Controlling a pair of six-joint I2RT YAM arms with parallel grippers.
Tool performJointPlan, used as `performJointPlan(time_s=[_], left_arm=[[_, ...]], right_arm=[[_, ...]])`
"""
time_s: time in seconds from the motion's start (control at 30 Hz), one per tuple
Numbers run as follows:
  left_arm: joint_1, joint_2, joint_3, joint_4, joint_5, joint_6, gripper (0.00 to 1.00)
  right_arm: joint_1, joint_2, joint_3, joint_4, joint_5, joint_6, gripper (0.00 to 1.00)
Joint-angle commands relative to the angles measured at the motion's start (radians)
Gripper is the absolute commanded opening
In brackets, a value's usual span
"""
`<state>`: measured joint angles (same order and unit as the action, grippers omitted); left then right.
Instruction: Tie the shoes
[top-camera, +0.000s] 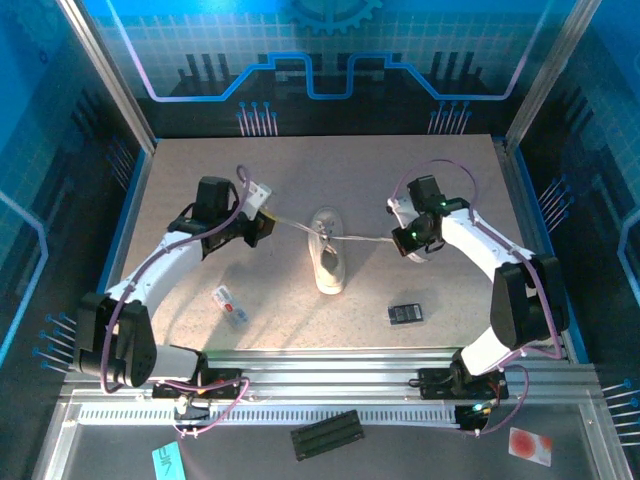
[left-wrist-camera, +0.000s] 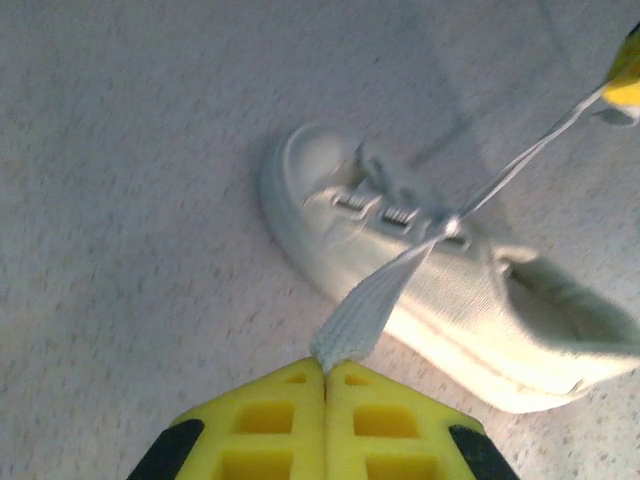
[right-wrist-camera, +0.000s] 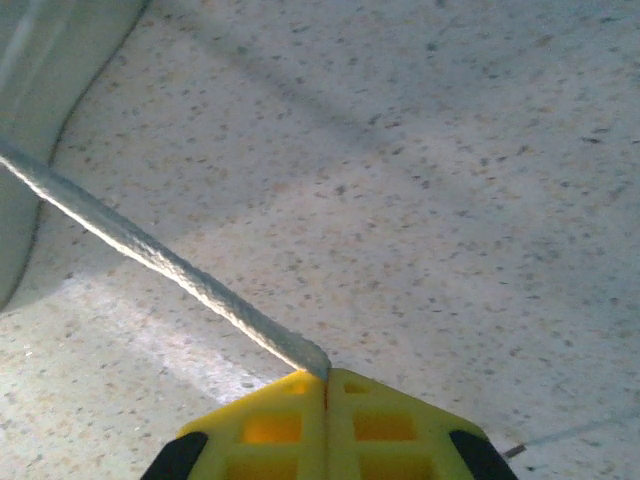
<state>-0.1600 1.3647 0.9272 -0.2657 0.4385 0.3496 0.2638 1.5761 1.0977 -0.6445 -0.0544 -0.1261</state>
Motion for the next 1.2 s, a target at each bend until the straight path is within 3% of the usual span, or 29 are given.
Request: performJointPlan(time_s=[0.0, 0.07, 0.13, 0.27, 0.4, 0.53, 0.63, 0.87, 1.17], left_arm=[[0.004, -0.009, -0.036, -0.090, 0.018, 0.078, 0.00], [-0.002, 0.001, -0.053, -0.123, 0.020, 0.126, 0.00], [-0.014, 0.008, -0.070, -0.150, 0.017, 0.180, 0.15], [-0.036, 0.023, -0.068, -0.176, -0.002, 0.251, 0.34], [-0.053, 0.038, -0.059, -0.130, 0.013, 0.286, 0.45], [-0.085, 0.117, -0.012, -0.099, 0.008, 0.301, 0.49], [-0.132, 0.227, 0.076, -0.153, -0.063, 0.265, 0.51], [-0.237, 0.388, 0.144, -0.197, -0.261, 0.097, 0.56], [-0.308, 0.482, 0.145, -0.201, -0.415, -0.091, 0.58]], right_arm=[[0.026, -0.014, -0.012, -0.027, -0.079, 0.000, 0.00], [0.058, 0.007, 0.003, -0.033, -0.081, -0.017, 0.00], [0.084, 0.033, 0.025, -0.047, -0.071, -0.032, 0.00], [0.118, 0.070, 0.065, -0.070, -0.043, -0.045, 0.00], [0.123, 0.070, 0.073, -0.066, -0.039, -0.045, 0.00], [0.121, 0.070, 0.073, -0.066, -0.032, -0.044, 0.00], [0.121, 0.074, 0.073, -0.066, -0.038, -0.036, 0.00], [0.120, 0.076, 0.077, -0.066, -0.033, -0.032, 0.00], [0.110, 0.082, 0.080, -0.069, -0.029, -0.043, 0.00]])
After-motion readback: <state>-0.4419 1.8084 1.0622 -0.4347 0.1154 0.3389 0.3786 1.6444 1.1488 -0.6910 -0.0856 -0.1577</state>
